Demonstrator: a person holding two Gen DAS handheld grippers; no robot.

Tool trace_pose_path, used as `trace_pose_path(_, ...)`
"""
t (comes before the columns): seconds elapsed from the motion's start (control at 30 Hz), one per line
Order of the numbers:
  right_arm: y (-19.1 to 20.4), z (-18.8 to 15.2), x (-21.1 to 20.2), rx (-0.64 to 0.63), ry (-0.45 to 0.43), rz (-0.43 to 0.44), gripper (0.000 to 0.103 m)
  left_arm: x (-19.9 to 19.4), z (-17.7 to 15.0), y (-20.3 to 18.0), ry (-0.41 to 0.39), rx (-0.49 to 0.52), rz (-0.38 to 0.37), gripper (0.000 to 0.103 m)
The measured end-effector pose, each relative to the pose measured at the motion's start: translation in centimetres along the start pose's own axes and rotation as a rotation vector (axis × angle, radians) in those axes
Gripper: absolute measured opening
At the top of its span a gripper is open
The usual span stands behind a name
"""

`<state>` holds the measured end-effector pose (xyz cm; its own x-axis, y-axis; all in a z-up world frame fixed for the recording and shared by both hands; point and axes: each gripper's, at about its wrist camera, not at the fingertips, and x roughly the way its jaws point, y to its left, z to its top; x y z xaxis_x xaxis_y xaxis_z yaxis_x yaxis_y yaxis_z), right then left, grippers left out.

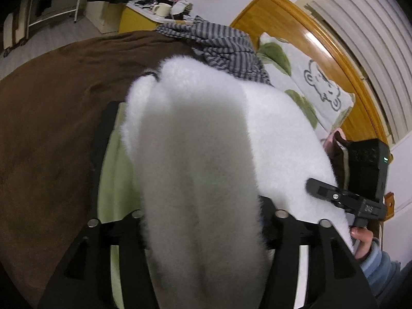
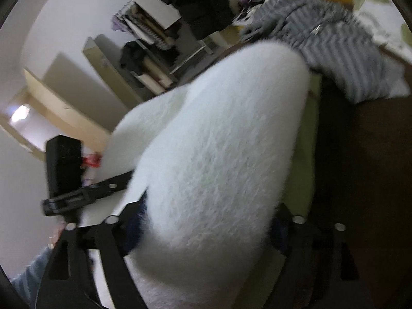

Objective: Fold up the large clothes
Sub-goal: 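Carry the folded cardigan with both tools toward the green clothes stack, then lower the cardigan onto the green clothes stack and open both tools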

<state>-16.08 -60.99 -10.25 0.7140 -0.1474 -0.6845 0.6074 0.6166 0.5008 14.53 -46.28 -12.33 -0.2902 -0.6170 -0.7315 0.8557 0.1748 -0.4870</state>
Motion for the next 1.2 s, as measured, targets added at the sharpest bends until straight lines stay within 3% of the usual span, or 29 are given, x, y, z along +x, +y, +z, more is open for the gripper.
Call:
trace_pose_path(0.1, 0.8, 1.0, -0.5, -0.076, -0.033, -0.089, 0.089, -0.9, 0.9, -0.4, -0.012, 0.055, 0.086, 0.073)
trace_pose_path(0.23, 2.4, 0.4, -2.4, -0.180, -0.070, -0.151, 0.089, -5.3, 1.6, -0.7, -0.093, 0.084, 0.169, 0.084)
trace_pose_path(0.4, 5.7, -1.3, -5.0, -0.273, -0.119, -0.137, 0.087, -9.3, 1.0, -2.5, -0.158, 0.089, 0.208, 0.089)
trace_pose_path(0.5, 7.8, -2.3, -5.4, -0.327, -0.095, -0.142, 0.077, -10.3, -0.2, -5.3, -0.193, 0.126, 0.246, 0.096)
trace_pose_path(0.67, 8.3, -4.3, -4.8, -0.347, -0.052, -0.206, 0.057, -9.7, -2.0, -9.9, -0.235, 0.174, 0.271, 0.096)
trace_pose_path(0.77, 6.9, -5.1, -4.3, -0.294, -0.011, -0.167, 0.055, -8.1, -2.6, -10.4, -0.207, 0.139, 0.233, 0.096)
trace_pose_path(0.9, 6.3, -5.4, -3.8, -0.298, 0.003, -0.196, 0.055, -5.2, -3.8, -8.8, -0.147, 0.098, 0.239, 0.096)
trace_pose_path(0.97, 5.8, -5.4, -3.5, -0.270, 0.019, -0.192, 0.057, -4.3, -4.5, -7.7, -0.140, 0.089, 0.263, 0.096)
trace_pose_path(1.07, 4.6, -5.4, -2.8, -0.210, 0.040, -0.172, 0.067, -2.2, -5.5, -4.8, -0.029, 0.040, 0.245, 0.097)
trace_pose_path(1.2, 4.2, -6.1, -1.7, -0.217, 0.055, -0.161, 0.071, -1.8, -6.8, -3.1, -0.039, 0.063, 0.198, 0.097)
